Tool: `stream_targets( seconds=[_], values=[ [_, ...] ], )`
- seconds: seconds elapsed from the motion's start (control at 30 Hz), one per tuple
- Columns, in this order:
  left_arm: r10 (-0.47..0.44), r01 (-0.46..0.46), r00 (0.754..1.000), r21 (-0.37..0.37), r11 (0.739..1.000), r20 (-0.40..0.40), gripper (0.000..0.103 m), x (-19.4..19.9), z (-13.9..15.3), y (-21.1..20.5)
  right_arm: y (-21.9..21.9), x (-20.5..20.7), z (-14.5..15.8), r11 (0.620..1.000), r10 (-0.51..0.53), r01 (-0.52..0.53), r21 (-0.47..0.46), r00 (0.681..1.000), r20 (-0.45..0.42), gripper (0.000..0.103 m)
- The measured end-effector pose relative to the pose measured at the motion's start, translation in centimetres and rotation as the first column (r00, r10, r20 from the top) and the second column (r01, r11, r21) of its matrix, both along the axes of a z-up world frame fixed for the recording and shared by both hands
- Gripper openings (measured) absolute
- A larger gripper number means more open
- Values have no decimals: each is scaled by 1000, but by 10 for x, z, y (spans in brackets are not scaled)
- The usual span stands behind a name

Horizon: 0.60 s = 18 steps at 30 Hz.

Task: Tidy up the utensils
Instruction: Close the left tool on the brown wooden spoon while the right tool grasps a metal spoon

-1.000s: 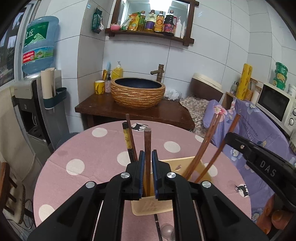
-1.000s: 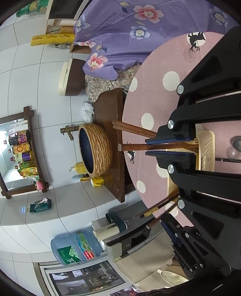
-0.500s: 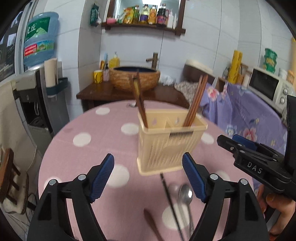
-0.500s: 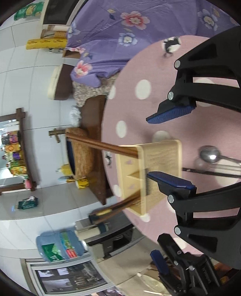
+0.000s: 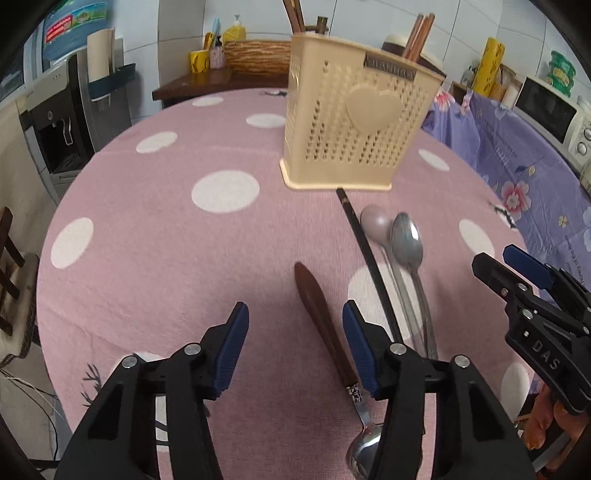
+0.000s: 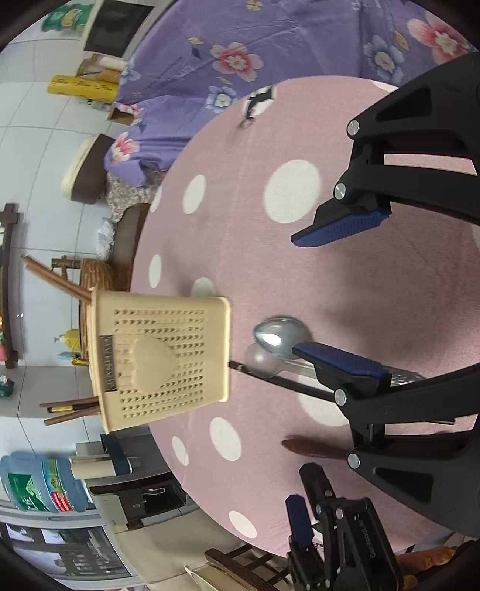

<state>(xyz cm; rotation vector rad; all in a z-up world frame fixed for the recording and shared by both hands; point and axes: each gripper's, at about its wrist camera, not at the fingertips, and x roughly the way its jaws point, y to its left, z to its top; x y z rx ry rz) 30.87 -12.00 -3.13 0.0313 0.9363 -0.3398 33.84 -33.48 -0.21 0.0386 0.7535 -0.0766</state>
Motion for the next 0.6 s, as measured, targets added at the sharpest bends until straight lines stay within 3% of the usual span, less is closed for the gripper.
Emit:
stream_targets(
  seconds=[0.13, 0.27, 0.4, 0.6],
  values=[
    [-5, 5, 999, 7, 1000, -37, 46, 3, -10, -6, 1, -7, -12, 1000, 2, -2, 4, 1000, -20, 54],
    [-4, 5, 1000, 39, 999, -22, 43, 4, -12, -14, 2, -5, -16, 1000, 4, -4, 4, 999, -38, 54],
    [-4, 5, 1000, 69, 998, -14, 24, 10, -13, -20, 3, 3, -18, 1000, 13, -12, 16, 998, -54, 54],
    [1, 2, 999, 59, 998, -40, 18, 27, -12, -16, 8, 24, -27, 999, 34, -28, 43, 991, -128, 54]
  ],
)
